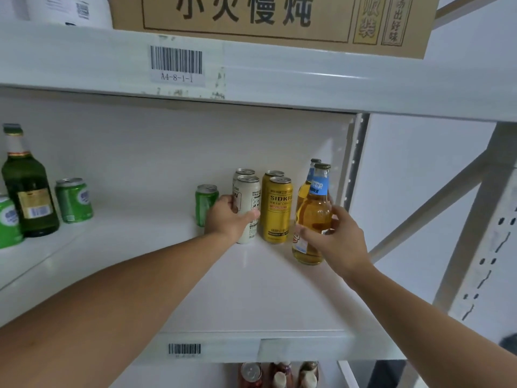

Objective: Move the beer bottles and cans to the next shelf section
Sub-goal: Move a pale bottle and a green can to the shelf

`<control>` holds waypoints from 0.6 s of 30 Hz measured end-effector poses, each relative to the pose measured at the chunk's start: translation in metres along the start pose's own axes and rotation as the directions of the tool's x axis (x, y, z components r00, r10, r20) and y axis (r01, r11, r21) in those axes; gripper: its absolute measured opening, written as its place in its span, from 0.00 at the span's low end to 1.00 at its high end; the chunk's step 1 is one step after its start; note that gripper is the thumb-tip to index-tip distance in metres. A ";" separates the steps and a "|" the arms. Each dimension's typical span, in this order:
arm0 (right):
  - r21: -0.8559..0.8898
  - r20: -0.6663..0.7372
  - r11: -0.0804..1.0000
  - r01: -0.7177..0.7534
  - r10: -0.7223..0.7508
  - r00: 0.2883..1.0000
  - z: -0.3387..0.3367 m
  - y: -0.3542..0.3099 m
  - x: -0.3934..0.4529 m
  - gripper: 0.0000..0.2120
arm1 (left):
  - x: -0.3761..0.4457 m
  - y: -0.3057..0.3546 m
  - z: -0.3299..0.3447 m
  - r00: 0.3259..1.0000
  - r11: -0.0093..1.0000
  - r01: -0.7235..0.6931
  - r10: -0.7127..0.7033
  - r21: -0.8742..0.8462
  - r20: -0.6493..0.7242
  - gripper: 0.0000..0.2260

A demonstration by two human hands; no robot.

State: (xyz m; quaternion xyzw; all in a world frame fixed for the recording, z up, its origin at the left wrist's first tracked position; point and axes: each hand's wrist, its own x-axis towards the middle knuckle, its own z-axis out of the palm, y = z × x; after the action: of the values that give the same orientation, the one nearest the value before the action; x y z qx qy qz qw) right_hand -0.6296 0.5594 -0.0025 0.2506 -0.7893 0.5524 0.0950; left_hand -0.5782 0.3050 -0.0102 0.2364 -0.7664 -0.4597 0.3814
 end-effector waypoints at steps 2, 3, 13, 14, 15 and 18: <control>-0.019 -0.033 1.000 -0.007 0.007 0.999 -0.002 0.008 0.005 0.39 | 0.001 0.000 0.001 1.000 1.000 -0.003 0.003 0.002 -0.004 0.21; -0.032 -0.045 0.999 -0.013 0.011 0.999 -0.004 0.011 0.007 0.38 | 0.002 0.001 0.002 1.000 1.000 -0.005 0.005 0.002 -0.006 0.21; -0.009 -0.089 0.994 -0.104 0.103 0.991 -0.007 0.036 0.019 0.35 | 0.009 -0.001 0.003 1.000 0.996 -0.006 0.005 0.087 0.010 0.23; -0.008 -0.085 0.994 -0.110 0.109 0.990 -0.007 0.037 0.021 0.36 | 0.009 0.000 0.002 1.000 0.996 -0.006 0.005 0.093 0.013 0.22; -0.005 -0.077 0.993 -0.116 0.115 0.990 -0.006 0.037 0.023 0.38 | 0.009 0.001 0.002 1.000 0.995 -0.003 0.001 0.096 0.014 0.22; 0.004 -0.045 0.992 -0.129 0.129 0.991 -0.004 0.041 0.028 0.42 | 0.008 0.001 0.001 1.000 0.995 0.004 -0.006 0.098 0.015 0.22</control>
State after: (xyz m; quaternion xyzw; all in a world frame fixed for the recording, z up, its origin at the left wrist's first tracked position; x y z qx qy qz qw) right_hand -0.6742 0.5655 -0.0226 0.1866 -0.8012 0.5634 0.0767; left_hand -0.5841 0.3005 -0.0071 0.2531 -0.7905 -0.4241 0.3623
